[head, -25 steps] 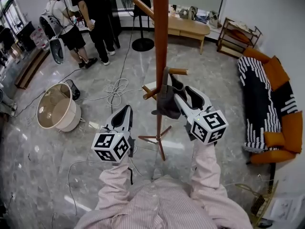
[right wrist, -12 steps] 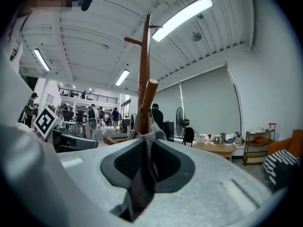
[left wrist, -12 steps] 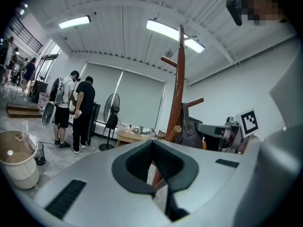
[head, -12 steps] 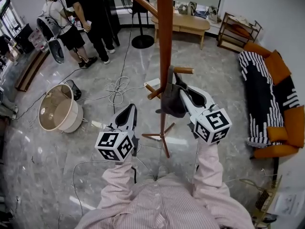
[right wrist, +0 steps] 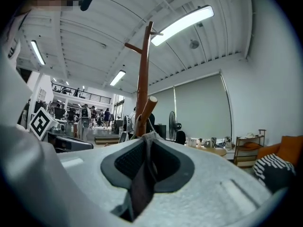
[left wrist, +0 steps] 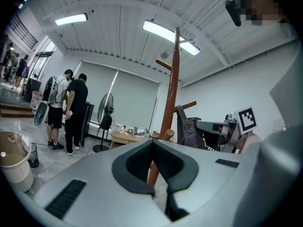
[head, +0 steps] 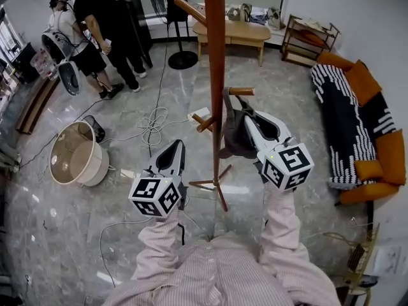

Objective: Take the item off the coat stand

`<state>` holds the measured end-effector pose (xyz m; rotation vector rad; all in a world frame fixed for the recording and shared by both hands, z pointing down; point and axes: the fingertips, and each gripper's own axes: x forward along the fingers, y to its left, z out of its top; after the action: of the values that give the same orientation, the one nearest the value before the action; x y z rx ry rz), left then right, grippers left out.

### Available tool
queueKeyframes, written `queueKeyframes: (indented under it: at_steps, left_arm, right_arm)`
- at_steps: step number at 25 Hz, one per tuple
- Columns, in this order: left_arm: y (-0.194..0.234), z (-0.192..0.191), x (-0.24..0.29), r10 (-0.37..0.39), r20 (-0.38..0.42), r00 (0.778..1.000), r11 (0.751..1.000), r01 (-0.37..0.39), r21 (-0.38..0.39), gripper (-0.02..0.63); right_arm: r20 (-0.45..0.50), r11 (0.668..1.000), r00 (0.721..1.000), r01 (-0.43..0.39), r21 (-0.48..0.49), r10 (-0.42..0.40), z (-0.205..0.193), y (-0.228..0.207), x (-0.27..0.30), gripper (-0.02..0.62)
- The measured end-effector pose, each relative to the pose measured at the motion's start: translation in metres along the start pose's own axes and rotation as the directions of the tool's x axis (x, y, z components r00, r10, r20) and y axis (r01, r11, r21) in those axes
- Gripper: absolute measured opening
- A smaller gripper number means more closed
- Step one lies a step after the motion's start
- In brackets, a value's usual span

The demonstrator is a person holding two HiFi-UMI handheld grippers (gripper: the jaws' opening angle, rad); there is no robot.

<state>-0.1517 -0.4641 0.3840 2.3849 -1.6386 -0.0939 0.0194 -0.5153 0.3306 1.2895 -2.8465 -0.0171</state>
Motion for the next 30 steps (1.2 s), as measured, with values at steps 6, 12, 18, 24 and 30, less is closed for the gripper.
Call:
queueKeyframes:
  at_steps: [6, 12, 18, 24, 30]
  left_arm:
    - [-0.007, 0.006, -0.004, -0.035, 0.008, 0.999, 0.999, 0.035, 0.008, 0.002]
    - [-0.012, 0.01, -0.009, -0.066, 0.018, 0.998, 0.998, 0.066, 0.01, 0.002]
    - [-0.018, 0.014, -0.01, -0.098, 0.028, 0.995, 0.995, 0.097, 0.013, 0.002]
    - [-0.029, 0.014, -0.01, -0.127, 0.031, 0.991, 0.992, 0.127, 0.014, 0.002]
    - [-0.04, 0.012, -0.014, -0.161, 0.022, 0.987, 0.987, 0.161, 0.018, 0.002]
  right_arm:
    - [0.033, 0.999, 0.998, 0.054, -0.001, -0.054, 0.015, -0.004, -0.013, 0.054]
    - [0.063, 0.995, 0.993, 0.1, -0.005, -0.099, 0.03, -0.005, -0.028, 0.054]
    - [0.091, 0.99, 0.986, 0.141, -0.004, -0.14, 0.041, -0.006, -0.041, 0.052]
    - [0.109, 0.985, 0.979, 0.175, 0.004, -0.174, 0.046, -0.009, -0.061, 0.052]
    - [0.104, 0.976, 0.97, 0.217, 0.023, -0.218, 0.041, -0.008, -0.082, 0.052]
